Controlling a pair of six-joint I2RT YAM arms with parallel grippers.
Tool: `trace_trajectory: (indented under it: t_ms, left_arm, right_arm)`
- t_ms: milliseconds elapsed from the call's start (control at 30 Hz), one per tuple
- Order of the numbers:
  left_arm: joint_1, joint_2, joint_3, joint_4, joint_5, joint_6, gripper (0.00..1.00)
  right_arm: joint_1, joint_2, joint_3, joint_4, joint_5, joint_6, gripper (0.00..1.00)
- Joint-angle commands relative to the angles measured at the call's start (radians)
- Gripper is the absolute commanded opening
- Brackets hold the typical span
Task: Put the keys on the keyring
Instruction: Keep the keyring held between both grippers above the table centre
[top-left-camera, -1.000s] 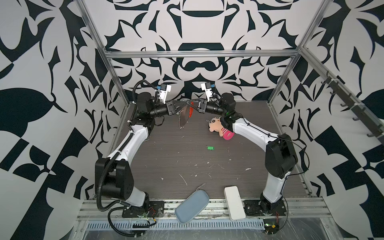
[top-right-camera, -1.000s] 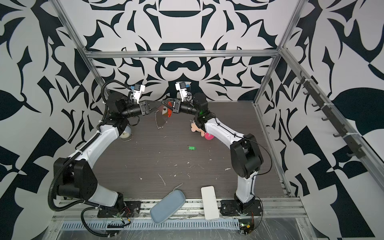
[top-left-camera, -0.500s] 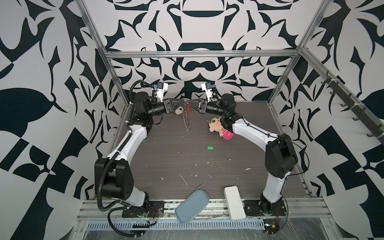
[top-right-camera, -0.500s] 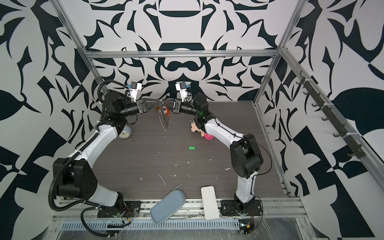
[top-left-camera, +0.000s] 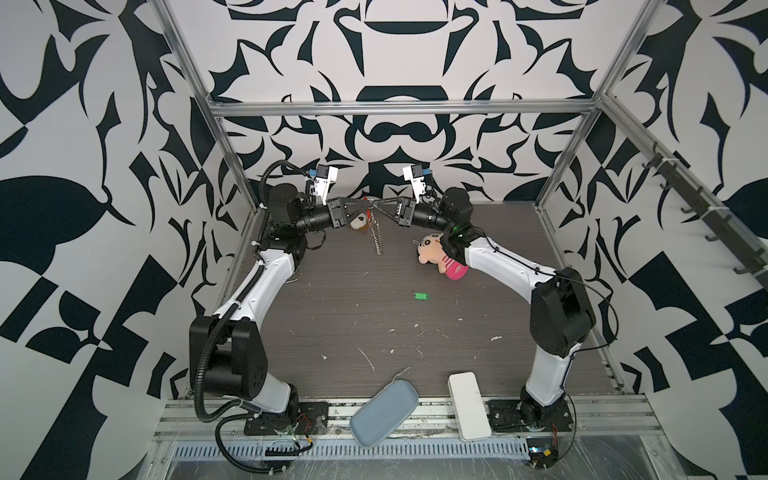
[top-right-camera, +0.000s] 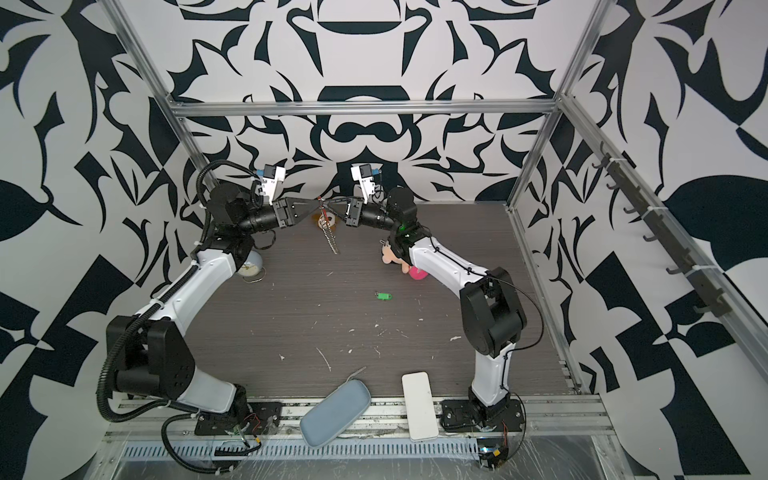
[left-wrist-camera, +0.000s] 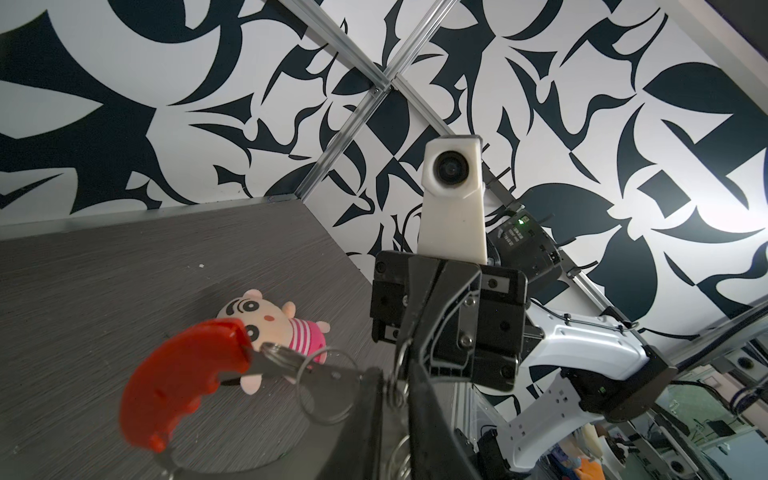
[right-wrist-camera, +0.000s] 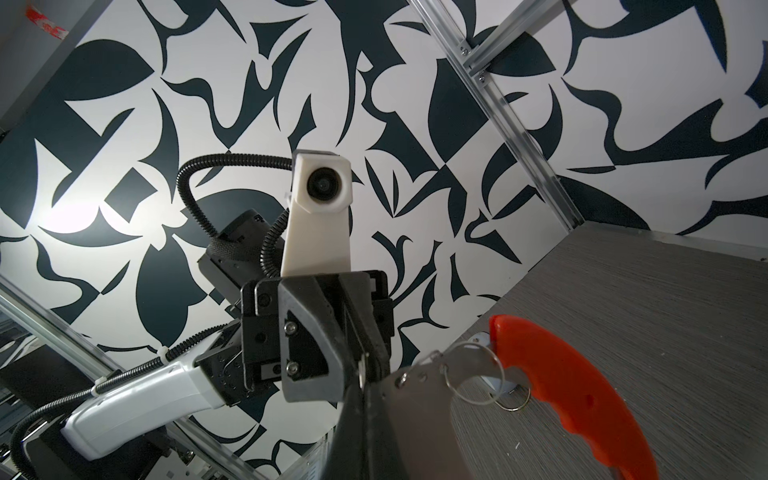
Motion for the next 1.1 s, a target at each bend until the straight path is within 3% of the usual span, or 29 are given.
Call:
trace_trajectory:
  t_ms: [0,600,700,767,1067]
  left_arm:
    - [-0.006,0.015,0.007,0.040,0.029,-0.016,0.11]
    - [-0.006,0.015,0.011,0.049,0.038,-0.014,0.16]
    - [-0.008,0.013,0.010,0.052,0.049,-0.018,0.11]
    - [-0.008,0.012,0.007,0.047,0.046,-0.013,0.00]
    - [-0.008,-0.054,-0.008,-0.165,-0.038,0.151,0.00]
  right_arm:
    - [0.011,-0.019,0.043,0.097,-0.009,0.015,0.00]
    - [0.033,0.000,0.057,0.089,-0.008,0.016,0.00]
    - [0.034,-0.001,0.054,0.091,-0.006,0.015,0.00]
    - [0.033,-0.003,0.055,0.091,-0.003,0.014,0.00]
    - [0.033,-0.028,0.043,0.042,0.029,-0.016,0.00]
